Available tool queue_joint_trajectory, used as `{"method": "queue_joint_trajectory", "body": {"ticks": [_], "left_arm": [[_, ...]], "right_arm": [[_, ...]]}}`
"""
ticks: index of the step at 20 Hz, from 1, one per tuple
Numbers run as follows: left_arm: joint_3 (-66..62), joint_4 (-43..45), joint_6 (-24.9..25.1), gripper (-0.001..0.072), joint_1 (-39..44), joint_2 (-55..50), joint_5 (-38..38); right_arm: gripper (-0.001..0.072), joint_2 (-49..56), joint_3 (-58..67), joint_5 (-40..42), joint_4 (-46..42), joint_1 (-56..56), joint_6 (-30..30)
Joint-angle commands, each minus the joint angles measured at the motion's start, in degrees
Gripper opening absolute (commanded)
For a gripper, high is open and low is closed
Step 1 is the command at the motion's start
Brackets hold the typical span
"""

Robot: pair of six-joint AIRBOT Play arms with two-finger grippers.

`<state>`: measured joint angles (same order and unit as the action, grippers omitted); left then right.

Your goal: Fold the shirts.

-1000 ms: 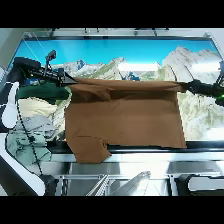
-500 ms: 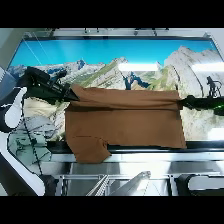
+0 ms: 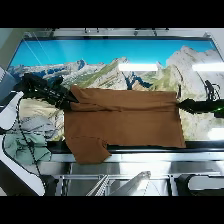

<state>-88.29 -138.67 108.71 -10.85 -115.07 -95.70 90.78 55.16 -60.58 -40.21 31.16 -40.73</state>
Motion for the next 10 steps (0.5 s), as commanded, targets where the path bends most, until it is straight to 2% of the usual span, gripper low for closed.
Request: {"method": "queue_joint_trajectory", "body": {"ticks": [1, 5, 8, 10], "left_arm": [[0.3, 0.5, -5.2, 0.0591, -1.7, 0.8, -3.9], [1.6, 6.8, -5.8, 0.059, -3.7, 8.5, -5.5], [14.2, 10.6, -5.7, 0.0589, -7.1, 21.4, -3.3], [27.6, 12.0, -6.0, 0.0589, -9.1, 30.4, 0.3]], "right_arm": [[0.0423, -2.5, 0.6, -4.4, -10.6, 2.3, -8.2], [0.0424, -8.7, 0.1, -7.3, -12.3, 8.0, -11.9], [0.0423, -11.5, -3.0, -5.7, -10.7, 10.3, -13.3], [0.0423, -11.5, -6.7, -3.8, -4.5, 10.1, -12.0]]}}
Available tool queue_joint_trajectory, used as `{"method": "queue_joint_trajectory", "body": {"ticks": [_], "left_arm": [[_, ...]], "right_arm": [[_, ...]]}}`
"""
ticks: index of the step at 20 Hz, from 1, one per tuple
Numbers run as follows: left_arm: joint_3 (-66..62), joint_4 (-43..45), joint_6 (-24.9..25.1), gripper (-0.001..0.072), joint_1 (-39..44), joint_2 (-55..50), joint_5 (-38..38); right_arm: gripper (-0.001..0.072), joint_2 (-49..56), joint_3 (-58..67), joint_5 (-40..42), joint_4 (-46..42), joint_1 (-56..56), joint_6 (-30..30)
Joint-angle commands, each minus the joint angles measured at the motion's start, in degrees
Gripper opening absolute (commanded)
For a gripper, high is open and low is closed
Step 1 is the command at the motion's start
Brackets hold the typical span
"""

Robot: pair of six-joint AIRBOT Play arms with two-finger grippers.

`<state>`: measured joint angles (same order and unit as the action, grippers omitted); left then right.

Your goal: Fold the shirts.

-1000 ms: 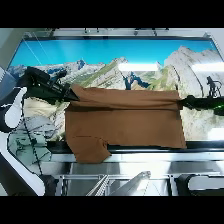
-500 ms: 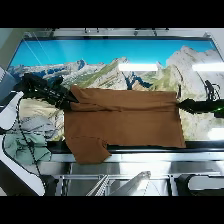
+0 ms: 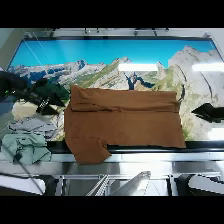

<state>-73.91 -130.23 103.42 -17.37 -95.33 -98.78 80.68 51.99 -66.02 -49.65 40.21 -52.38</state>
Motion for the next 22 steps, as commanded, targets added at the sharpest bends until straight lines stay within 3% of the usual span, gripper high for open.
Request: {"method": "queue_joint_trajectory", "body": {"ticks": [1, 4, 7, 14, 16, 18, 20, 21, 22], "left_arm": [[20.2, 3.2, -0.7, 0.0589, -3.2, 14.6, 5.0], [38.8, 2.7, -0.7, 0.0578, -3.7, 24.3, 11.8], [51.9, 2.1, -1.0, 0.0562, -3.5, 30.5, 19.5], [62.9, -3.0, -1.0, 0.0561, -3.3, 38.9, 37.5], [63.6, -5.8, -0.5, 0.0561, -3.3, 40.5, 38.5], [64.3, -12.5, 3.0, 0.0559, -3.2, 42.0, 37.0], [64.3, -13.7, 4.8, 0.0554, -2.4, 42.7, 34.7], [64.3, -13.8, 5.1, 0.0416, -1.2, 42.8, 34.8], [64.3, -14.0, 5.2, 0.0352, 0.2, 42.7, 35.9]], "right_arm": [[0.0423, -1.4, -5.4, 2.2, 8.8, 0.8, 2.0], [0.0422, -1.4, -8.5, 2.1, 15.1, 0.3, 5.5], [0.0422, -1.4, -8.7, 0.8, 15.5, 0.3, 5.7], [0.0421, -1.4, -8.7, -1.9, 21.5, 0.3, 10.1], [0.0421, -1.4, -8.7, -2.6, 23.8, 0.3, 11.5], [0.0421, -1.4, -8.7, -2.6, 25.3, 0.3, 12.0], [0.0421, -1.4, -8.7, -2.6, 25.4, 0.3, 11.9], [0.0421, -1.4, -8.7, -2.6, 25.4, 0.3, 11.9], [0.0421, -1.4, -8.7, -2.7, 25.5, 0.3, 11.9]]}}
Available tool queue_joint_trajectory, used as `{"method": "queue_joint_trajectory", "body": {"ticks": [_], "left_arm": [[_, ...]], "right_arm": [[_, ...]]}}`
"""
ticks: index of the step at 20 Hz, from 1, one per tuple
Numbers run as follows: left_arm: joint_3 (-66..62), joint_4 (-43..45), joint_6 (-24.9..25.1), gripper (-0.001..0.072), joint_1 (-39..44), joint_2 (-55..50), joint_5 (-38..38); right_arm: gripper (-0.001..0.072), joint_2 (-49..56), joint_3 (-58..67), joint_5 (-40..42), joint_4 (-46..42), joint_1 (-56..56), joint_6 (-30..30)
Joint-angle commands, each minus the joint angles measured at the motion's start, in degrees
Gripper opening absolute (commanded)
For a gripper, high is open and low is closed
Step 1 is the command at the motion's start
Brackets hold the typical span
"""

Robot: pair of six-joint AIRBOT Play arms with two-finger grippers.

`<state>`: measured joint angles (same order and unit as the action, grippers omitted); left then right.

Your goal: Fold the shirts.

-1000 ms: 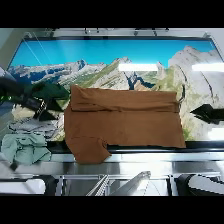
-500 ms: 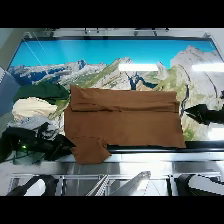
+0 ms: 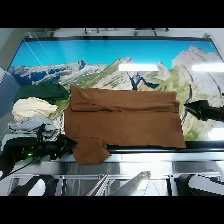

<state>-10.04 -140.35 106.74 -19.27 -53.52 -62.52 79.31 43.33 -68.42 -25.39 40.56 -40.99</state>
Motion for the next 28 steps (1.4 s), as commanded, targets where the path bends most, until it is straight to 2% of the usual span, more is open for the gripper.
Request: {"method": "queue_joint_trajectory", "body": {"ticks": [1, 5, 6, 7, 8, 10, 14, 17, 19, 23, 27, 28], "left_arm": [[0.4, -3.9, 1.9, 0.0355, 3.9, 0.9, 1.1], [0.4, -5.5, 1.7, 0.0354, 10.6, 0.9, 5.4], [0.4, -5.7, 1.7, 0.0323, 11.6, 0.9, 5.9], [0.4, -5.7, 1.7, 0.0204, 12.3, 0.8, 5.8], [0.4, -5.6, 1.8, 0.0036, 12.7, 0.6, 5.2], [0.4, -5.0, 2.3, 0.0033, 12.7, -0.9, 3.9], [0.3, -5.3, 6.3, 0.0033, 12.6, -5.1, 2.4], [0.3, -5.2, 8.4, 0.0033, 12.6, -8.7, 1.0], [0.3, -5.3, 9.0, 0.0033, 12.6, -10.9, 0.5], [0.3, -5.3, 10.4, 0.0033, 12.6, -14.1, 0.6], [-2.0, -5.2, 10.9, 0.0033, 12.6, -15.6, -0.3], [-3.1, -5.2, 10.9, 0.0033, 12.6, -15.6, -1.2]], "right_arm": [[0.0422, 0.0, 0.0, -0.5, 1.2, 0.0, 0.5], [0.0422, 0.0, 0.0, -2.8, 1.2, 0.0, 0.2], [0.0421, 0.0, 0.0, -3.4, 1.1, 0.1, -0.3], [0.0421, 0.0, 0.0, -3.9, 0.9, 0.1, -1.3], [0.0421, 0.0, 0.0, -4.4, 0.0, 0.1, -3.1], [0.0421, 0.0, 0.0, -5.2, -5.2, 0.2, -8.7], [0.0421, 0.0, 0.0, -5.8, -28.3, 0.2, -24.1], [0.0422, 0.0, 0.0, -5.3, -42.2, 0.2, -28.2], [0.0421, 0.0, 0.0, -3.9, -46.9, 0.2, -28.7], [0.0422, 0.0, -0.6, -2.2, -47.4, 0.2, -26.7], [0.0414, 0.0, -5.5, -3.6, -37.7, 0.2, -17.4], [0.0327, 0.0, -6.3, -4.2, -34.7, 0.1, -15.4]]}}
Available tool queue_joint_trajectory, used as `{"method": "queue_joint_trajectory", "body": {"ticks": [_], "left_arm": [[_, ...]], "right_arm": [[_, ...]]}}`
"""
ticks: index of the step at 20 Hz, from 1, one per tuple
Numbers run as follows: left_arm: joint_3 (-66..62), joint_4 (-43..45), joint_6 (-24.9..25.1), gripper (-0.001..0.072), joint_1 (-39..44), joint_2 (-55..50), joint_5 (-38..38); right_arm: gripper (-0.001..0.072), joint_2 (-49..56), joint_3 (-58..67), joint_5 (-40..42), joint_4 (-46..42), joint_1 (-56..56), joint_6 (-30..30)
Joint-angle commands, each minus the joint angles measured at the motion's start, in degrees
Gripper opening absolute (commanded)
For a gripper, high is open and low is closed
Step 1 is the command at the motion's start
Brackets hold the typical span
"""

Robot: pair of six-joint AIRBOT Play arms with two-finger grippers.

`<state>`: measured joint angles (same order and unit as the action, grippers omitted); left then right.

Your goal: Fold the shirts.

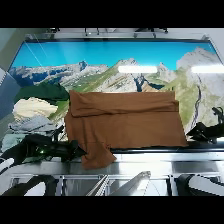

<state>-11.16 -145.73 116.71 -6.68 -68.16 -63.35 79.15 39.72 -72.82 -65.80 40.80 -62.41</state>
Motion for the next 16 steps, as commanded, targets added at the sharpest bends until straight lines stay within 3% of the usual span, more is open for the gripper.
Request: {"method": "queue_joint_trajectory", "body": {"ticks": [1, 6, 7, 8, 13, 16], "left_arm": [[-3.1, 0.1, 0.9, 0.0033, 0.0, -0.5, -1.0], [-6.6, 0.2, 0.8, 0.0032, 0.0, 4.8, -2.7], [-6.8, 0.2, 0.7, 0.0033, 0.0, 5.8, -2.8], [-6.7, 0.2, 0.7, 0.0033, 0.0, 6.5, -2.8], [-8.1, 0.2, 0.7, 0.0032, -0.2, 10.6, -4.9], [-11.8, 1.4, 0.7, 0.0032, -5.8, 12.5, -7.8]], "right_arm": [[0.0302, 0.2, -3.2, -0.8, 8.3, -0.2, 7.2], [0.0271, 0.2, -3.2, -5.7, 11.3, -0.2, 7.2], [0.0095, 0.2, -3.2, -6.9, 13.6, -0.2, 8.1], [0.0015, 0.2, -3.2, -8.8, 16.0, -0.2, 8.8], [0.0013, -1.7, 0.2, -17.7, 25.2, -0.1, 9.2], [0.0013, -4.1, 5.4, -19.3, 25.7, 2.2, 5.8]]}}
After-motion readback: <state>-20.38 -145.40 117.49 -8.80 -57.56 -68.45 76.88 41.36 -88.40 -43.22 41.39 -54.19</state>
